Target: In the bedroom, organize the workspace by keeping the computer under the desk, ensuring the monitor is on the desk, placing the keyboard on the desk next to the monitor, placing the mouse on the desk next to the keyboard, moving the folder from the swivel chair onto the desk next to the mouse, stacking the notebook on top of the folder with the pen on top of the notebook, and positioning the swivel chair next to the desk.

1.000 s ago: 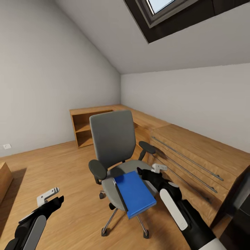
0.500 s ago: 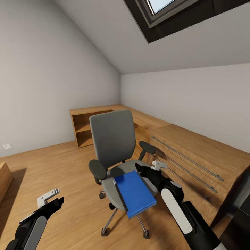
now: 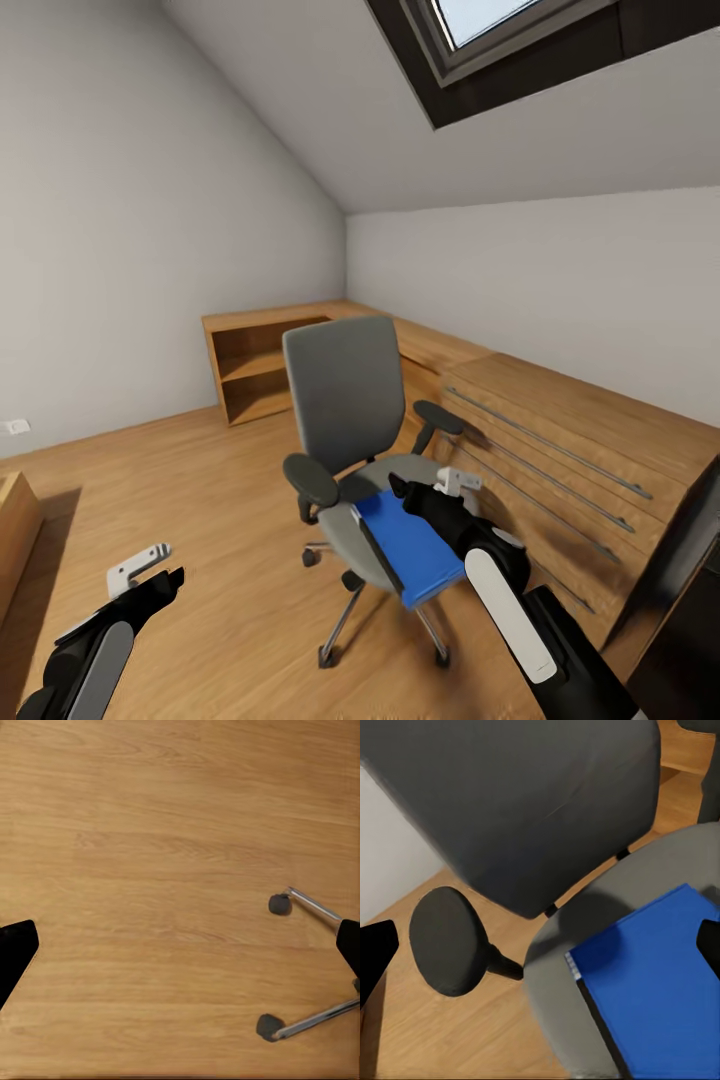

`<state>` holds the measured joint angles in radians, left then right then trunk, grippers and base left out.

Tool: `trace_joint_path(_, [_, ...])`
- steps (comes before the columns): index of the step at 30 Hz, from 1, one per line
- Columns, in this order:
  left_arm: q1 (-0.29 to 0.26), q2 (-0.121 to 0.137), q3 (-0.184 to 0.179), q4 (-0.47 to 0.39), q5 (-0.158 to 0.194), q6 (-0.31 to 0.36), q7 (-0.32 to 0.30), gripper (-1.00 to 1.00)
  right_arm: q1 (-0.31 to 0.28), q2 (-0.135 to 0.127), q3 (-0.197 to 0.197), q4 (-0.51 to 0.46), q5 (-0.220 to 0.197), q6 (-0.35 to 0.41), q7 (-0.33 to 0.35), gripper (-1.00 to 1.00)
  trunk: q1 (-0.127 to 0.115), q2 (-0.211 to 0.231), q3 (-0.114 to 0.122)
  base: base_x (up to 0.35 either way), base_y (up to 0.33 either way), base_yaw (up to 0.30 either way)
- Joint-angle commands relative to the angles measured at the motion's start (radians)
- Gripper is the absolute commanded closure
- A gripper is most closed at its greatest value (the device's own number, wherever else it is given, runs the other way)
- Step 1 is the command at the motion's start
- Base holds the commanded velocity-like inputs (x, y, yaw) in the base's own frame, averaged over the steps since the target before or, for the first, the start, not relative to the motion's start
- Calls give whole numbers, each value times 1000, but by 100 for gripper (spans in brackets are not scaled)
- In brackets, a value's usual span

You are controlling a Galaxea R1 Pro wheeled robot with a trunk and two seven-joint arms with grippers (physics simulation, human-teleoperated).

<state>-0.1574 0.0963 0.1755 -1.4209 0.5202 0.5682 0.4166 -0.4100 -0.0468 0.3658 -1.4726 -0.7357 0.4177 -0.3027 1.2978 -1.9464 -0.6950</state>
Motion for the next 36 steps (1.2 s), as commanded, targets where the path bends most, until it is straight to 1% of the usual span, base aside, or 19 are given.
trace_joint_path(1, [-1,0,-1,-1,11,2,8,-100,-1,-1,2,-2,-10,1,-10,-100,-1,-1,-1,-270,169,-2])
trace_joint_path(10, [-1,1,-1,-1,11,4,8,-100,-1,-1,0,16,-13,-1,-8,-100,-1,-1,-1,-314,41,-37])
trace_joint_path(14, [-1,4,0,-2,11,4,8,-100,-1,-1,-3,37,-48,-15,-8,-100,-1,-1,-1,-181,2,-213])
trace_joint_path(15, [-1,5,0,-2,11,4,8,-100,-1,-2,-5,48,-73,-23,-7,-100,-1,-1,-1,-77,1,-246])
trace_joint_path(16, [-1,5,1,-3,11,4,8,-100,-1,-2,-6,54,-88,-27,-7,-100,-1,-1,-1,-62,1,-250])
trace_joint_path(17, [-1,6,1,-5,11,4,8,-100,-1,-3,-9,66,-119,-33,-7,-100,-1,-1,-1,-39,0,-257])
trace_joint_path(18, [-1,6,1,-5,11,4,8,-100,-1,-3,-13,73,-134,-36,-7,-100,-1,-1,-1,-32,0,-259])
trace_joint_path(19, [-1,5,1,-7,11,4,8,-100,-1,-3,-25,87,-165,-39,-6,-100,-1,-1,-1,-20,0,-263])
trace_joint_path(20, [-1,5,1,-10,11,4,8,-100,-1,-3,-34,94,-181,-40,-6,-100,-1,-1,-1,-16,0,-264])
trace_joint_path(21, [-1,5,1,-20,12,4,8,-100,-1,-3,-58,110,-211,-41,-5,-100,-1,-1,-1,-10,0,-265])
trace_joint_path(22, [-1,4,1,-28,12,4,8,-100,-1,-4,-71,119,-227,-41,-5,-100,-1,-1,-1,-8,0,-266])
trace_joint_path(23, [-1,3,1,-45,12,4,8,-100,-1,-4,-99,137,-261,-40,-4,-100,-1,-1,-1,-5,0,-267])
trace_joint_path(25, [-1,2,1,-60,12,4,8,-100,-1,-4,-124,156,-299,-39,-3,-100,-1,-1,-1,-4,0,-267])
trace_joint_path(26, [-1,1,1,-70,13,4,8,-100,-1,-4,-146,175,-339,-37,-2,-100,-1,-1,-1,-2,0,-268])
trace_joint_path(27, [-1,1,1,-74,13,4,8,-100,-1,-5,-155,184,-359,-37,-2,-100,-1,-1,-1,-2,0,-268])
trace_joint_path(29, [-1,1,1,-82,13,4,9,-100,-1,-12,-177,211,-431,-36,0,-100,7,-15,-7,-1,0,-268])
trace_joint_path(30, [-1,1,1,-83,13,4,9,-100,-1,-15,-180,216,-446,-36,0,-100,11,-22,-10,-1,0,-269])
trace_joint_path(31, [-1,1,1,-84,13,4,9,-100,-1,-22,-185,226,-472,-36,1,-100,15,-29,-14,0,0,-269])
trace_joint_path(36, [-1,0,1,-87,14,5,9,-100,-1,-40,-191,244,-548,-35,18,-100,34,-64,-29,0,0,-269])
